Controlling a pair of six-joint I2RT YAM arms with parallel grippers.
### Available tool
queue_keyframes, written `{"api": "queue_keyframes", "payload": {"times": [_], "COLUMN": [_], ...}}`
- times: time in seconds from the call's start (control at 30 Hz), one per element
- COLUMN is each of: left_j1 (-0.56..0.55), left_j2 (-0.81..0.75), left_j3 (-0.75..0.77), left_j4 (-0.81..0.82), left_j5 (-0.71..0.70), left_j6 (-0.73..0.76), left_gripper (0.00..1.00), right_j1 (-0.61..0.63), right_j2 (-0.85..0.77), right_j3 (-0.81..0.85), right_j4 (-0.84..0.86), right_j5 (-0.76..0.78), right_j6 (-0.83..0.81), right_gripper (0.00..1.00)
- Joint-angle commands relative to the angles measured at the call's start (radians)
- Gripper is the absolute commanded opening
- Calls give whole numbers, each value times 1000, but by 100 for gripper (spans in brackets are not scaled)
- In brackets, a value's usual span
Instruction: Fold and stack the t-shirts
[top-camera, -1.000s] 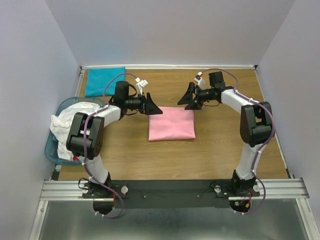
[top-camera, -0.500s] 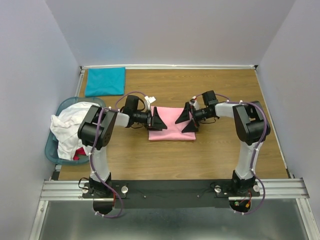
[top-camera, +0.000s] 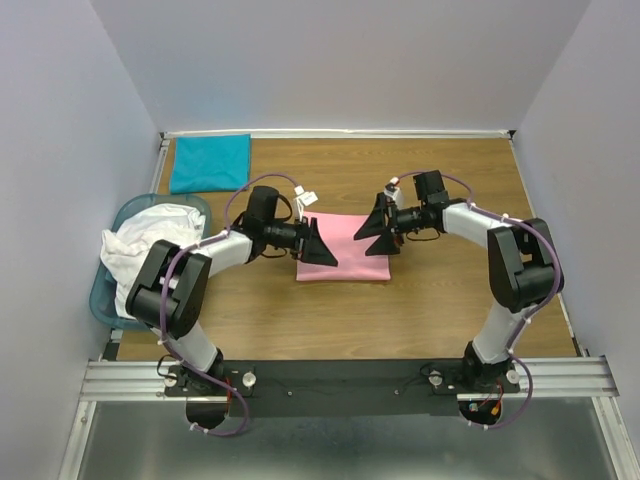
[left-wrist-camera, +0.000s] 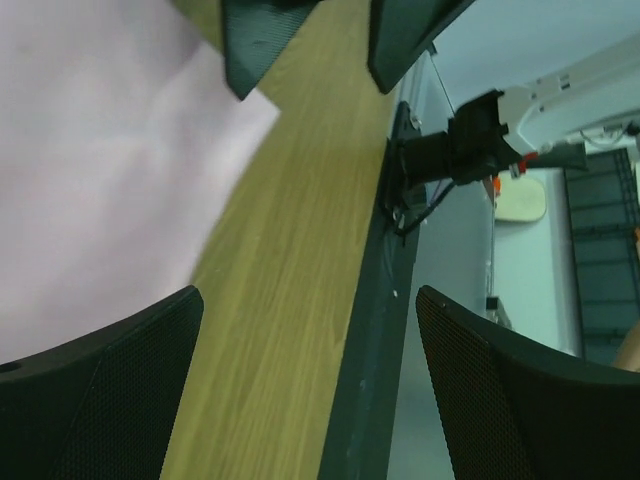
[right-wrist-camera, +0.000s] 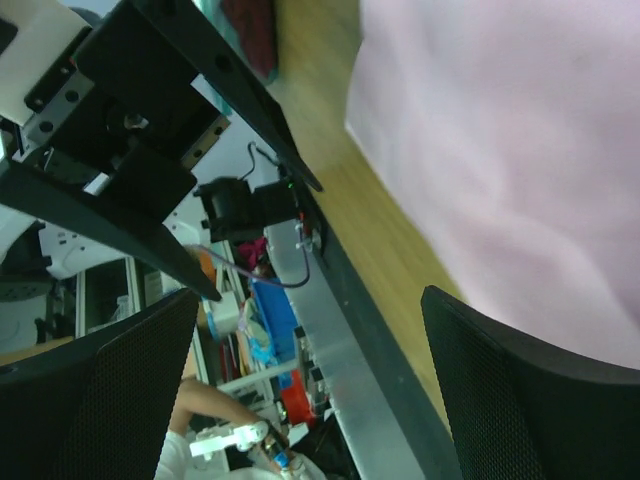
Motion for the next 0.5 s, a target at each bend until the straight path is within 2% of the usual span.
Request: {"api": "queue_keyframes", "payload": {"times": [0.0, 0.03, 0.1, 0.3, 0.47], "left_j1": [-57, -67, -78, -70, 5], "left_j2": [8, 22, 40, 163, 258], "left_j3": [-50, -73, -75, -66, -84], "left_j4": [43, 114, 137, 130, 107], "left_j5": [10, 13, 13, -13, -33], "left_j6": [-26, -87, -103, -71, -25], "left_gripper": [95, 95, 95, 95, 95], "right_j1": [65, 75, 96, 93, 50], "right_j2": [-31, -28, -19, 105, 190], "right_j3": [-58, -78, -93, -136, -142], "right_j4": [10, 40, 67, 87, 85], "right_j5": [-30, -29, -18, 26, 40], "right_j6": [98, 117, 154, 85, 33], "right_gripper": [100, 100, 100, 100, 100]}}
